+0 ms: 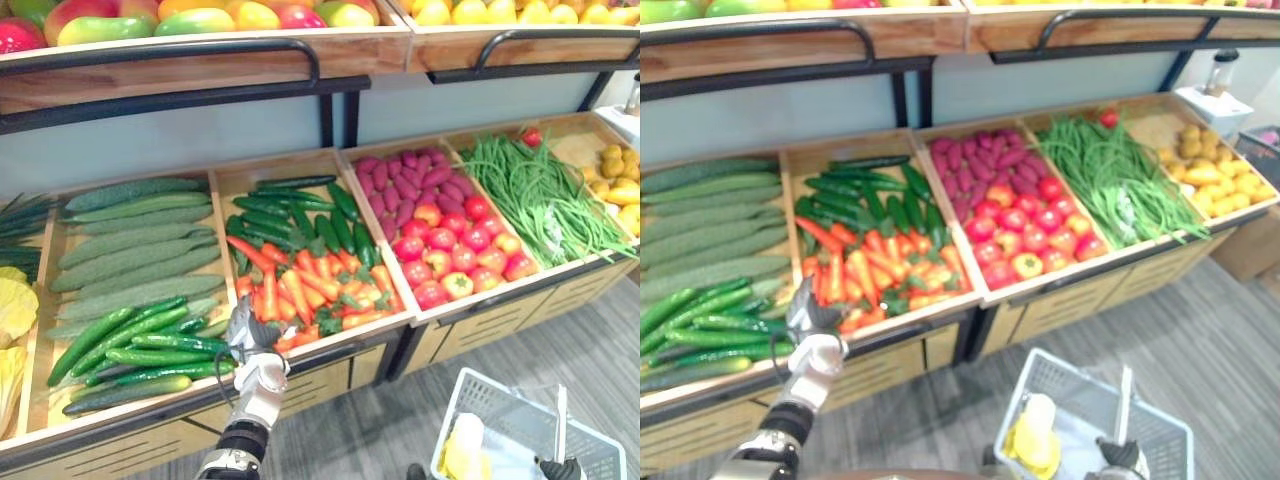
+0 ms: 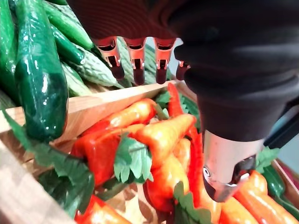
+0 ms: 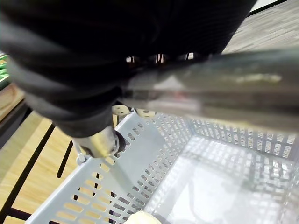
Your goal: Pick vegetable in the basket
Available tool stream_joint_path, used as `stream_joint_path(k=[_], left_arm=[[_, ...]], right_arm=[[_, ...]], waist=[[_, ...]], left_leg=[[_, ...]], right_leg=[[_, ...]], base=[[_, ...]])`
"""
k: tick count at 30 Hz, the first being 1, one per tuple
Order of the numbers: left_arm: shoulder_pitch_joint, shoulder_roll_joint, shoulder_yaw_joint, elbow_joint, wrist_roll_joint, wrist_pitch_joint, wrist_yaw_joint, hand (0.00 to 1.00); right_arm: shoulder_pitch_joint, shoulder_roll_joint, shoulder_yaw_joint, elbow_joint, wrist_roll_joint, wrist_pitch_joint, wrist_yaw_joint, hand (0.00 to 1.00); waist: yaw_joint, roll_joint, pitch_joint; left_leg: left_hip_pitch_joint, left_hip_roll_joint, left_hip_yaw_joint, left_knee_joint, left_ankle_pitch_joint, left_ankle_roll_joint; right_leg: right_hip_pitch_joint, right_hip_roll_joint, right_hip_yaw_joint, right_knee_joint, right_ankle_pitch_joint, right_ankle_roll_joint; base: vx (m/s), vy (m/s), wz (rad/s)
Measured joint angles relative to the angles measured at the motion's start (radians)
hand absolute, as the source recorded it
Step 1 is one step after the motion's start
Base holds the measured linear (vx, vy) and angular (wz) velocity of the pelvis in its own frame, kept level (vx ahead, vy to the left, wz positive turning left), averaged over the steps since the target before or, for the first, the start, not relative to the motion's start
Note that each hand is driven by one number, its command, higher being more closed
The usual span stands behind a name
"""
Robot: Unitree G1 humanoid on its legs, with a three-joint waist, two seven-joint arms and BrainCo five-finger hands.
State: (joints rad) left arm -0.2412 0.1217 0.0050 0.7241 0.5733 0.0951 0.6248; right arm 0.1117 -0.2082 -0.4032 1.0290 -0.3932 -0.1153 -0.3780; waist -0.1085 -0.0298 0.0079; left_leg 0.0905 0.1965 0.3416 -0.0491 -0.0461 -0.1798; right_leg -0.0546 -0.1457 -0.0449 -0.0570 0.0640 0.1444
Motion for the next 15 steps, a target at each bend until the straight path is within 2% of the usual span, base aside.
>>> stream_joint_path(k=[6,7,10,15], left_arm=[[-0.038,0.0,0.003,0.049,-0.001,0.001,0.0,0.0],[-0.047,0.0,0.004,0.064,-0.002,0.0,0.001,1.0],[-0.068,0.002,0.04,0.123,-0.006,0.001,0.002,1.0],[-0.114,0.051,0.123,0.205,-0.032,0.001,0.016,1.0]], right_arm=[[0.006,-0.02,0.001,0.0,0.0,0.0,0.0,1.0],[0.006,-0.022,0.001,0.0,0.0,-0.001,0.0,1.0],[0.004,-0.022,0.001,-0.001,0.001,-0.002,0.0,1.0],[0.009,-0.031,0.001,-0.001,0.001,-0.003,0.0,1.0]], waist=[[-0.006,0.012,0.002],[-0.008,0.012,0.002],[-0.022,0.012,0.003],[-0.024,0.016,0.007]], left_leg=[[0.001,0.002,0.024,0.002,-0.008,-0.004],[0.002,0.002,0.029,0.002,-0.01,-0.004],[0.001,0.002,0.036,0.002,-0.014,-0.005],[0.005,0.01,0.062,0.021,-0.033,-0.01]], right_leg=[[-0.015,0.005,0.023,-0.001,0.001,0.001],[-0.017,0.006,0.026,-0.001,0.001,0.001],[-0.023,0.007,0.033,-0.002,0.001,0.001],[-0.03,0.015,0.058,-0.002,0.001,0.001]], base=[[0.02,-0.002,-0.12],[0.02,0.001,-0.08],[0.02,-0.002,-0.09],[0.01,-0.008,-0.16]])
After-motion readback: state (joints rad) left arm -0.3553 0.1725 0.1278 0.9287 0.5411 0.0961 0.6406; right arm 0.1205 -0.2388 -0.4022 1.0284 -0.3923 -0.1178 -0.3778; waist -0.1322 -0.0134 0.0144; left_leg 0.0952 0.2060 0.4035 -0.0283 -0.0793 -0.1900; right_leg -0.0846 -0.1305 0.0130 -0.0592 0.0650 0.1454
